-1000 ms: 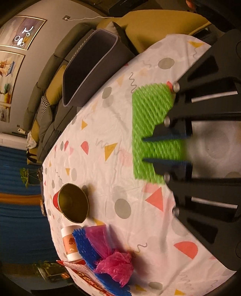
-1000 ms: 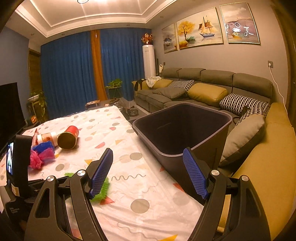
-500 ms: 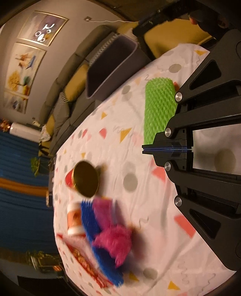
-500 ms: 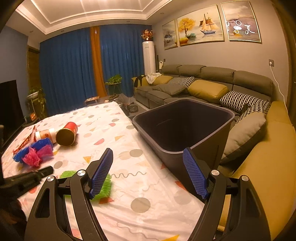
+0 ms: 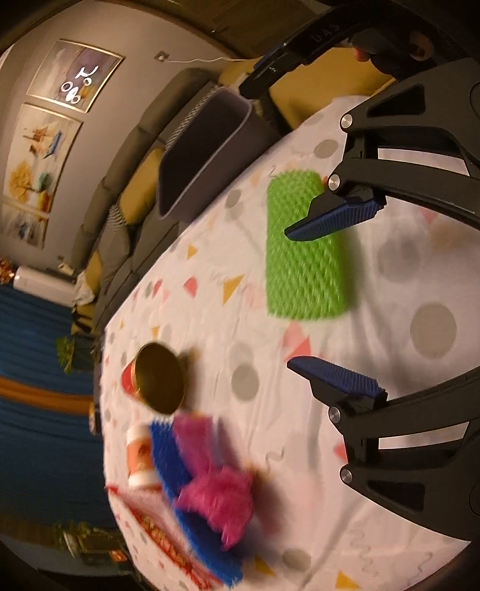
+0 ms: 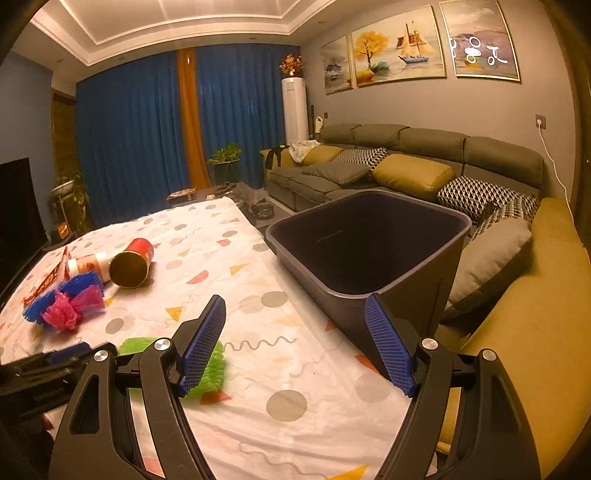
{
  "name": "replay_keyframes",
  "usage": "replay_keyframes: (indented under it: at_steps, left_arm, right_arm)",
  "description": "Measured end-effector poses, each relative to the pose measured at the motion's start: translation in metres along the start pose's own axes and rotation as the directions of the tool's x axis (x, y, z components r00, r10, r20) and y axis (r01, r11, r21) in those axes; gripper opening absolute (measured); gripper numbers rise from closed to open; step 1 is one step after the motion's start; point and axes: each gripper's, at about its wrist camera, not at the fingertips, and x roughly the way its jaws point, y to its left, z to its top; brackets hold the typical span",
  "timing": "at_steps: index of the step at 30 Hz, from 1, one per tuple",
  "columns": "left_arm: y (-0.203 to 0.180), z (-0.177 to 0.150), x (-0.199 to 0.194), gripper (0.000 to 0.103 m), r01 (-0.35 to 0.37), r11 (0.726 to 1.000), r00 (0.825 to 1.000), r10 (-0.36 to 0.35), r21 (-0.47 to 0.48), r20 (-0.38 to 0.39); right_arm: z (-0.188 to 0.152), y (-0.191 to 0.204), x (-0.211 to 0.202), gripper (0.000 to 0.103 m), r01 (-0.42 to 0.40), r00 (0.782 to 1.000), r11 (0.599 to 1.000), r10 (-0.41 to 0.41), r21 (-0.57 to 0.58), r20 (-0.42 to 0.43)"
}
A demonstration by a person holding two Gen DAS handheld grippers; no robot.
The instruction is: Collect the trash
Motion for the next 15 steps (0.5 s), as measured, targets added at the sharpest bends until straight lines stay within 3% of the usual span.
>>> replay_keyframes:
  at_steps: [7,12,13,15]
  left_arm:
    - [-0.010,-0.001,0.025,0.061,0.008,1.000,0.997,-0.008,-0.002,-0.073]
    - [-0.017,-0.002,0.032,0.036,-0.024,0.999,0.995,0.026,0.024,-0.098]
    - [-0.018,-0.002,0.032,0.026,-0.022,0.999,0.995,0.024,0.029,-0.099]
    - [-0.019,-0.002,0.032,0.018,-0.032,0.999,0.995,0.035,0.033,-0.097]
  right_arm:
    - [-0.004,-0.006,0.005,0.076,0.001,1.000,1.000,-0.001,0.008,-0.011]
    - [-0.005,-0.013,0.009,0.076,0.001,1.000,1.000,-0.001,0.024,-0.020]
    - [-0.006,-0.013,0.010,0.076,0.001,1.000,1.000,0.000,0.026,-0.022]
    - [-0.007,-0.015,0.011,0.076,0.001,1.000,1.000,0.000,0.031,-0.025]
